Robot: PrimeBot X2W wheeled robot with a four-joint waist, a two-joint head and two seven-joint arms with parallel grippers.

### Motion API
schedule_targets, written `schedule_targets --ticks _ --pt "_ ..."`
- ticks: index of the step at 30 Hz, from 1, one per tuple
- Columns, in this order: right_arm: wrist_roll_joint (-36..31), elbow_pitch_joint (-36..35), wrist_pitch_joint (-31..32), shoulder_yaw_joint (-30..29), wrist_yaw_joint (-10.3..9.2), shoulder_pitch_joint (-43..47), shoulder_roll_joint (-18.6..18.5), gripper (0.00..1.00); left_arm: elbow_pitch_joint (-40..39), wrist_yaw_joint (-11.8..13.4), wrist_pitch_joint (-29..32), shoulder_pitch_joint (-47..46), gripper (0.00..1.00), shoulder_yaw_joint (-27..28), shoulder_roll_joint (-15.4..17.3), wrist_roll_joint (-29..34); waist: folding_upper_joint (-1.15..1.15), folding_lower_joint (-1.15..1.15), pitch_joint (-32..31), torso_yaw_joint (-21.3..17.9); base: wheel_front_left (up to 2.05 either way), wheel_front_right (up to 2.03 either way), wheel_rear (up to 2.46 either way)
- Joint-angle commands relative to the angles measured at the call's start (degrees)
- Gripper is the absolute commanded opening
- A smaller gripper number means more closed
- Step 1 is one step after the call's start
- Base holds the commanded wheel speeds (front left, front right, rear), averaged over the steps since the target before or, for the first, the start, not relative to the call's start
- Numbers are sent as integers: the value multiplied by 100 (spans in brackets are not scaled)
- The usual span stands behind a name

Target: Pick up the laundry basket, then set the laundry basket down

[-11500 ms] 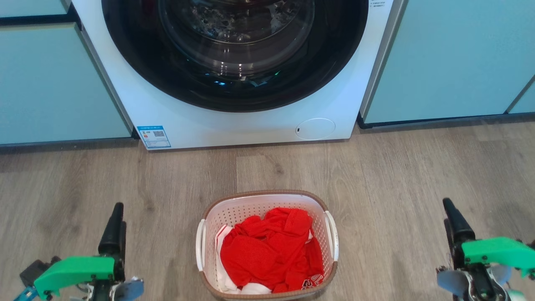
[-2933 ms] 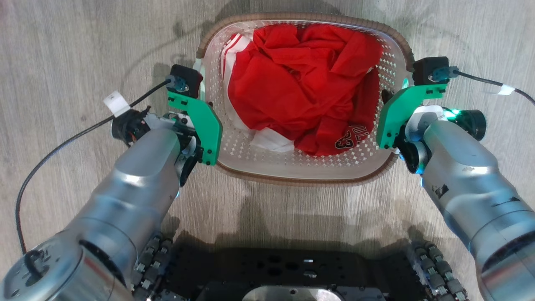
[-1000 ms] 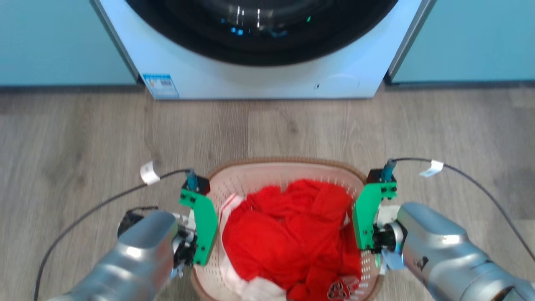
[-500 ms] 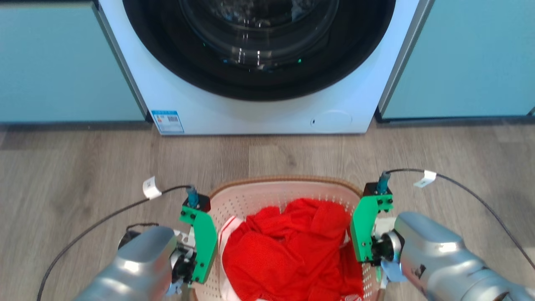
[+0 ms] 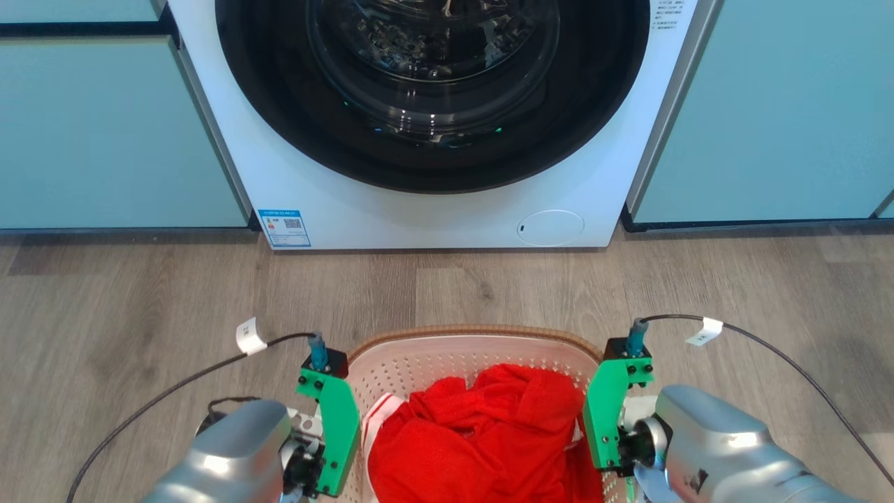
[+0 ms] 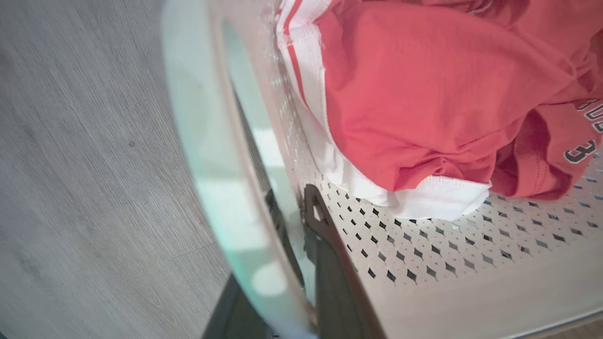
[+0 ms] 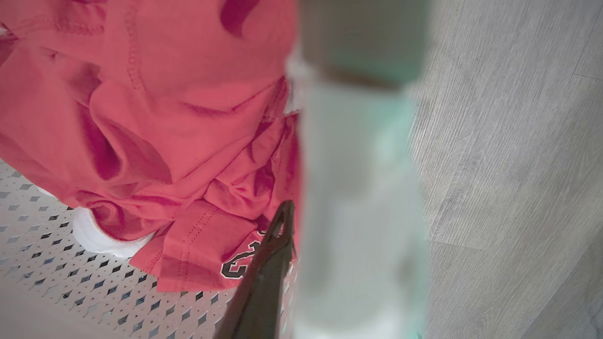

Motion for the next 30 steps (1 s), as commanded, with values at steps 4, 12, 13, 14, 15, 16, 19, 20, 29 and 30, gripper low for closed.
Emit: schedule_targets --ticks 4,12,13,14,15,16,19,20,29,30 --pt "87 -242 -57 75 141 -309 210 0 -122 -38 86 -291 0 8 100 -29 -1 1 31 7 0 0 0" --pt "137 -290 -197 108 141 -442 210 0 -270 -38 331 -315 0 7 144 -135 -1 1 29 10 0 0 0" --pt "137 -296 -215 120 141 -464 210 0 -292 -38 339 -331 0 7 160 -145 -1 1 27 12 0 0 0" --pt "122 -326 -247 146 141 -491 210 0 -292 -38 320 -361 0 7 175 -148 -1 1 27 14 0 0 0" --pt "122 -363 -281 161 141 -510 210 0 -298 -38 318 -387 0 7 183 -139 -1 1 25 17 0 0 0" --pt "145 -391 -297 160 141 -520 210 0 -321 -38 332 -410 0 6 192 -106 -1 1 20 17 0 0 0" --pt "189 -401 -277 182 141 -553 208 0 -379 -38 329 -460 0 6 204 -87 -1 1 -1 26 0 0 0" --pt "188 -391 -269 200 141 -565 202 0 -393 -38 333 -471 0 6 200 -96 -1 1 -7 31 0 0 0" --pt "283 -364 -220 295 141 -588 200 0 -443 -38 358 -438 0 6 201 -101 -1 1 -68 60 0 0 0" --pt "292 -362 -217 307 141 -587 200 0 -448 -38 366 -425 0 6 208 -102 -1 1 -71 63 0 0 0"
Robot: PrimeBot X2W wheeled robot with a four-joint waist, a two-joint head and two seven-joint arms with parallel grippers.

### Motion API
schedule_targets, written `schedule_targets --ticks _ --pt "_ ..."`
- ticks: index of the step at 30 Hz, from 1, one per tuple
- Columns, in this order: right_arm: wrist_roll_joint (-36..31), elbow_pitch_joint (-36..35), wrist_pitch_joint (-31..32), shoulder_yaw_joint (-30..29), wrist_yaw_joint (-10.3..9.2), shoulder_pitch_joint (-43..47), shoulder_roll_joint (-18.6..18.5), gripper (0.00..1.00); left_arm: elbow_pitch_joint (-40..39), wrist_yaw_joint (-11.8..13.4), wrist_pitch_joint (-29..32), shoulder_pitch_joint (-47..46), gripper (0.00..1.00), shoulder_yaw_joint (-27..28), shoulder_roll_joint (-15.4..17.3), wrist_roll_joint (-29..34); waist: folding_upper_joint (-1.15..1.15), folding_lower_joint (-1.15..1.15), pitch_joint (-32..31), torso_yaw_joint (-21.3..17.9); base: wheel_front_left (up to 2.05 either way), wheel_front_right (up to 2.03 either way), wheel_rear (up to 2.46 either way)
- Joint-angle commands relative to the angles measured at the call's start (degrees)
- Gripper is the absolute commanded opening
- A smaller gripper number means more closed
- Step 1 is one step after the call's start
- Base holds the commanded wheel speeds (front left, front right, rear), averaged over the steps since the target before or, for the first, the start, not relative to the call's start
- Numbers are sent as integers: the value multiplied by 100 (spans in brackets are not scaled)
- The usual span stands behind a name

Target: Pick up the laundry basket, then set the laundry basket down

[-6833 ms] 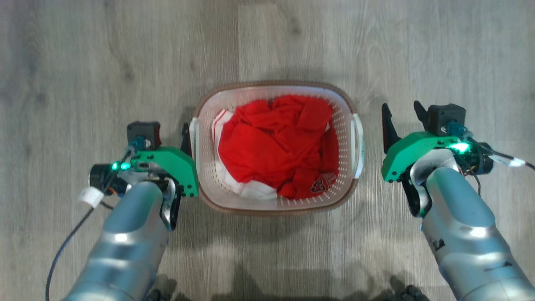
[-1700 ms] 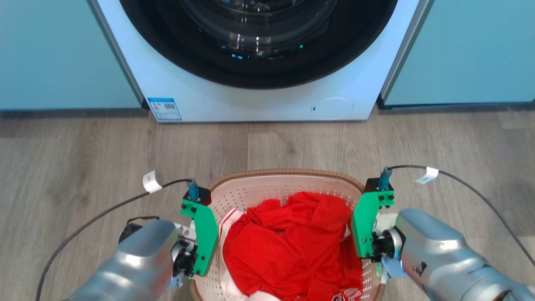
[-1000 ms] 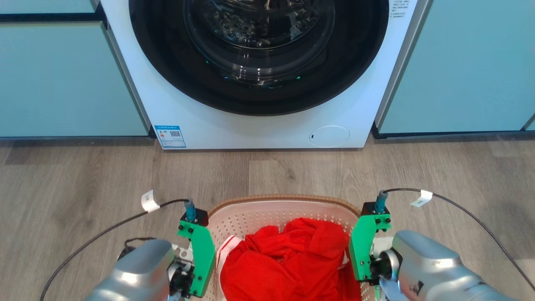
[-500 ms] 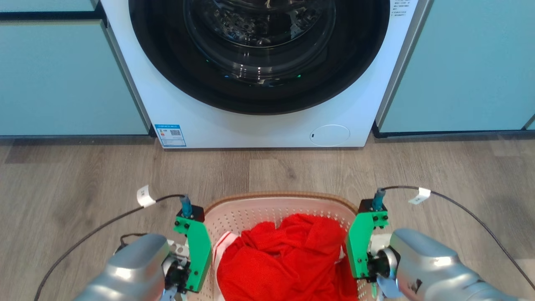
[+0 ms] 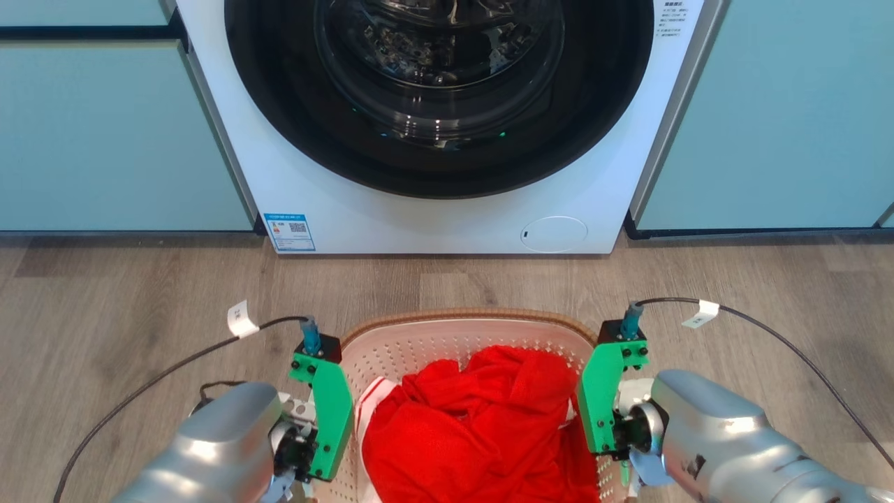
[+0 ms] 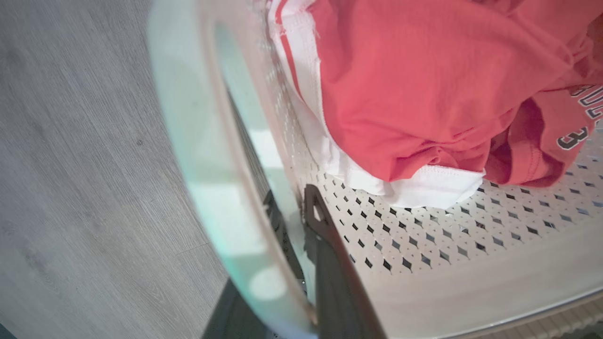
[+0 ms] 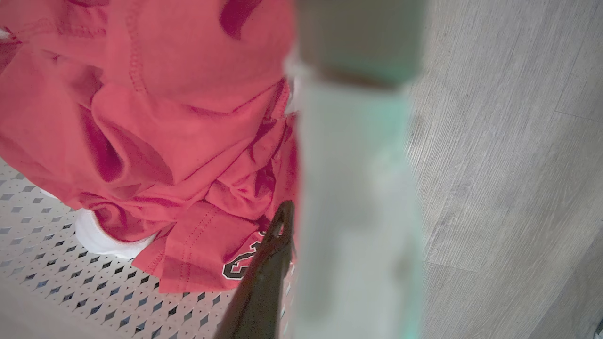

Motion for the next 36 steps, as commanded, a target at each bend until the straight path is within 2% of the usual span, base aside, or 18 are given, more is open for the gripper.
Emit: schedule_targets --ticks 1,36 --pt "58 -291 -47 14 141 -344 208 0 -170 -44 32 -231 0 12 34 113 0 0 0 5 0 0 0" --pt "356 -215 -73 257 141 -406 215 0 -141 -44 77 -198 0 12 34 86 0 0 -22 -5 0 0 0"
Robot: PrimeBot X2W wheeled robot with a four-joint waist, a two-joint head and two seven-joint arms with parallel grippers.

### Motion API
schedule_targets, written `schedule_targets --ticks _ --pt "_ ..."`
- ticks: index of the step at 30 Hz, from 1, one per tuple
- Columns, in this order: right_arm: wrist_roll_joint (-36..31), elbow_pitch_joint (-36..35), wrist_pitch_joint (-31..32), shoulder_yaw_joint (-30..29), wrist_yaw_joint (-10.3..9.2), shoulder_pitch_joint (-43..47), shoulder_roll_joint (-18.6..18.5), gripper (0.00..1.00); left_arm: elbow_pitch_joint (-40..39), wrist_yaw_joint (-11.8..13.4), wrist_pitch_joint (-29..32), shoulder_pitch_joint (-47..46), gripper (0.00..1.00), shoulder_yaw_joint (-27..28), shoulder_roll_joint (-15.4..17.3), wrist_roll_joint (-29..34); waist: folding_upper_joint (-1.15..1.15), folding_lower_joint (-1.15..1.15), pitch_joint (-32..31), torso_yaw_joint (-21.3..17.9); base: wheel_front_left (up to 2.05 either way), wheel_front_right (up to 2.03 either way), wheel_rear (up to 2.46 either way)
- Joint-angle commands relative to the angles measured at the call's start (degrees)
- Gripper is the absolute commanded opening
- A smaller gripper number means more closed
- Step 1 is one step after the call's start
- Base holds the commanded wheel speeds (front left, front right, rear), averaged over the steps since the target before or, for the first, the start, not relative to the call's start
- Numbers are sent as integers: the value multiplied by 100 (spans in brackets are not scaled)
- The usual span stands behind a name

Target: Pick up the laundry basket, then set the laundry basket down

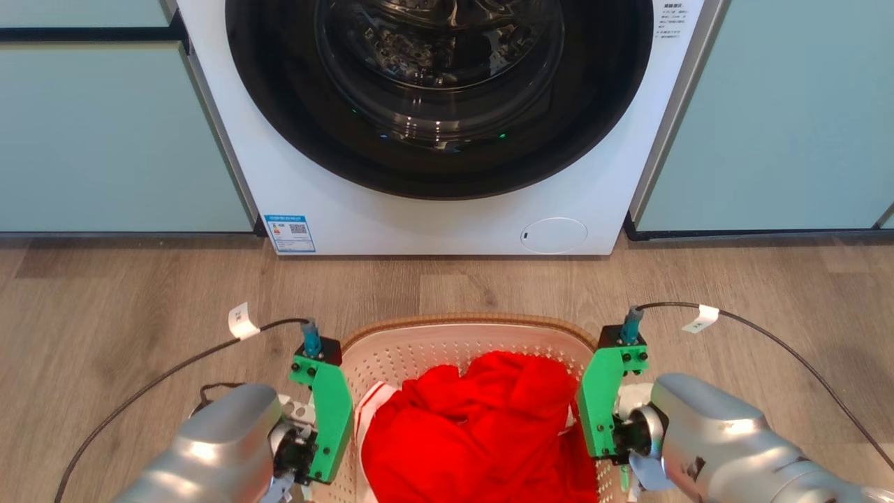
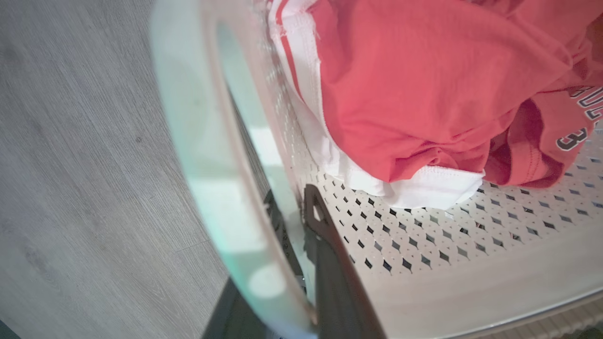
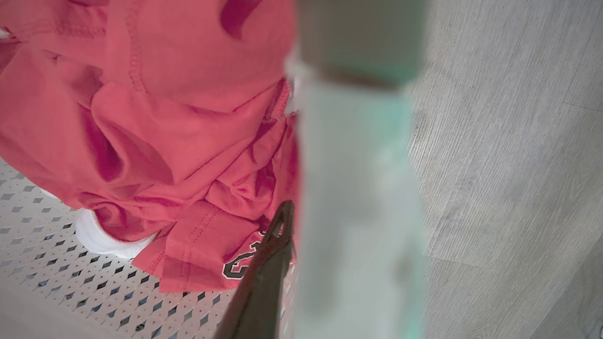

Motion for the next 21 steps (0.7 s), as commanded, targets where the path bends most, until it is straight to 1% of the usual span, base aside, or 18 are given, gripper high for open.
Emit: schedule_targets --ticks 1,13,21 --pt "27 -263 -69 6 141 -399 215 0 -106 -44 18 -218 0 22 8 88 0 0 1 1 0 0 0" --pt "123 -222 -66 67 141 -426 211 0 -83 -44 10 -243 0 22 -28 79 0 0 33 14 0 0 0" --pt "97 -312 -286 126 141 -463 154 0 -14 -44 -121 -293 0 22 -110 93 0 0 233 22 0 0 0"
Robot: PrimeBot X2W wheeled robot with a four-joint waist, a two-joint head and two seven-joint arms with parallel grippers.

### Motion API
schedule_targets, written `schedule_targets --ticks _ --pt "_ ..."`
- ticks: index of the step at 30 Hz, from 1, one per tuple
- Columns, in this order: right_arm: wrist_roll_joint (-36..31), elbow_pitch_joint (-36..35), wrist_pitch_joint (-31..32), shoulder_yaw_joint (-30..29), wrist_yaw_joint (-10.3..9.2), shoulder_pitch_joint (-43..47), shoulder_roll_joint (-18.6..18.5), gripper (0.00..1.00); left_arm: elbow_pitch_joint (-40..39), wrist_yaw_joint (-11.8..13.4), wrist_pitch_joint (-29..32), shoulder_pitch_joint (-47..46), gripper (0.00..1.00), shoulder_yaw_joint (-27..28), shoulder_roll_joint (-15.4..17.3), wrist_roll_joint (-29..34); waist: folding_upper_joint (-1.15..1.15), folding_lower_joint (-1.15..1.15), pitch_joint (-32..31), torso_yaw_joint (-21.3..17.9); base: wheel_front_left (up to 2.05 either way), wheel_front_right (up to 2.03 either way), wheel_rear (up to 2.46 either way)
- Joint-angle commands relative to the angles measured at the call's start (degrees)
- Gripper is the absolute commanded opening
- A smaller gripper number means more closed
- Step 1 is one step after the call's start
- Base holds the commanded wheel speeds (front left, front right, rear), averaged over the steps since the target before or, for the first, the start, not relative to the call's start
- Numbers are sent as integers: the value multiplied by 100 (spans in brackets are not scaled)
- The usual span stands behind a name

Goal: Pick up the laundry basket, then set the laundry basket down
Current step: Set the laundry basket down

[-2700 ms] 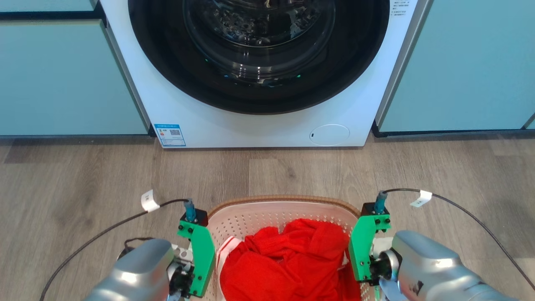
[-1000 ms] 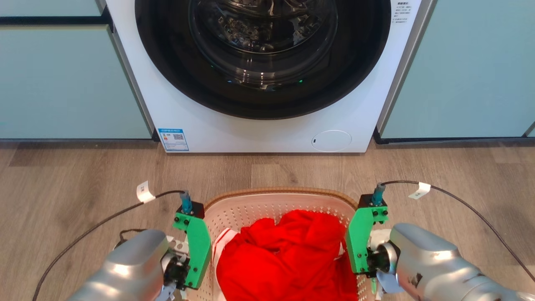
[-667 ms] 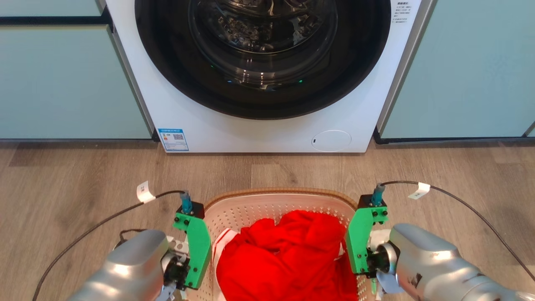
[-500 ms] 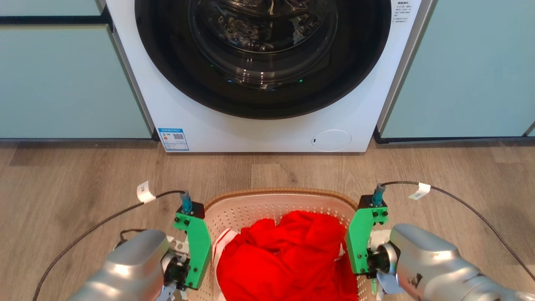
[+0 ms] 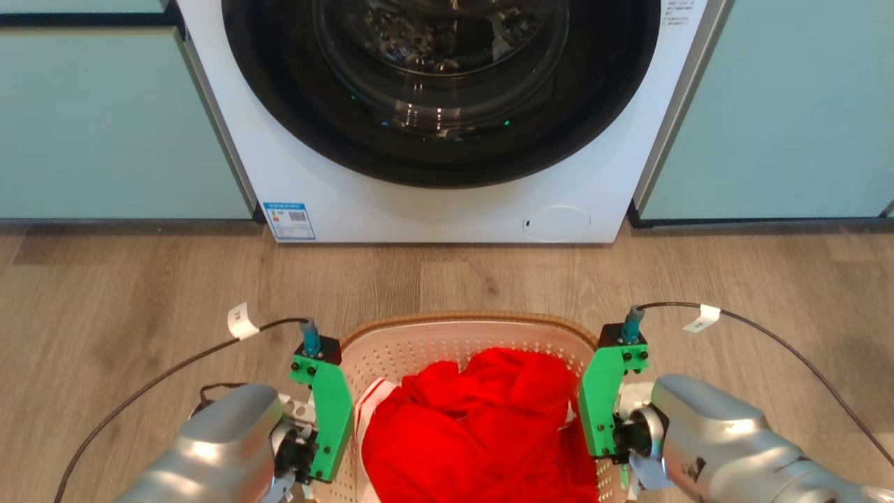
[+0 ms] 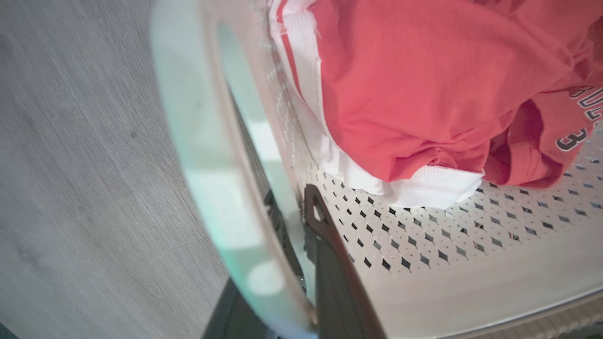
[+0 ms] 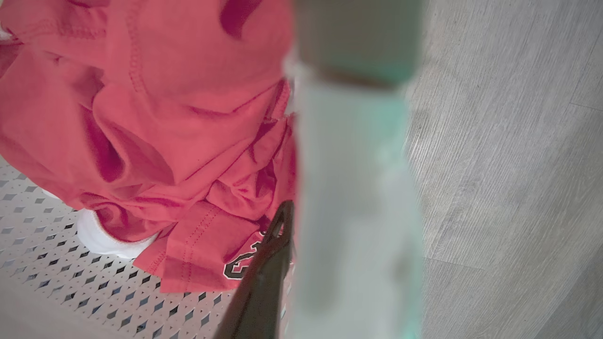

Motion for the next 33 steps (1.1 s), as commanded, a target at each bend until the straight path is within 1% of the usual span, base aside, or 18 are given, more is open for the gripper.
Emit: schedule_targets --ticks 1,8,9,13,18,21,27,33 --pt "-3 -315 -138 3 141 -461 154 0 -106 -44 -55 -302 0 25 -73 96 0 0 117 1 0 0 0" --pt "-44 -378 -371 34 141 -603 17 0 29 -44 -349 -487 0 25 -192 190 0 0 636 8 0 0 0" --pt "-44 -378 -371 34 141 -603 17 0 29 -44 -349 -487 0 25 -192 190 0 0 636 8 0 0 0" --pt "-97 -399 -601 44 141 -728 -89 0 179 -44 -592 -674 0 25 -303 281 0 0 1061 24 0 0 0" --pt "-233 -436 -1187 22 141 -981 -230 0 410 -44 -996 -1025 0 39 -467 401 0 0 1743 52 0 0 0" --pt "-321 -440 -1589 8 141 -1121 -293 0 409 -44 -1112 -1172 0 39 -555 439 0 0 2200 59 0 0 0" --pt "-371 -417 -2073 -24 141 -1329 -415 0 513 -44 -1502 -1474 0 35 -672 626 0 0 3039 113 0 0 0" --pt "-475 -263 -2498 -23 141 -1584 -451 0 591 -9 -2175 -1778 0 36 -721 775 0 0 3753 124 0 0 0"
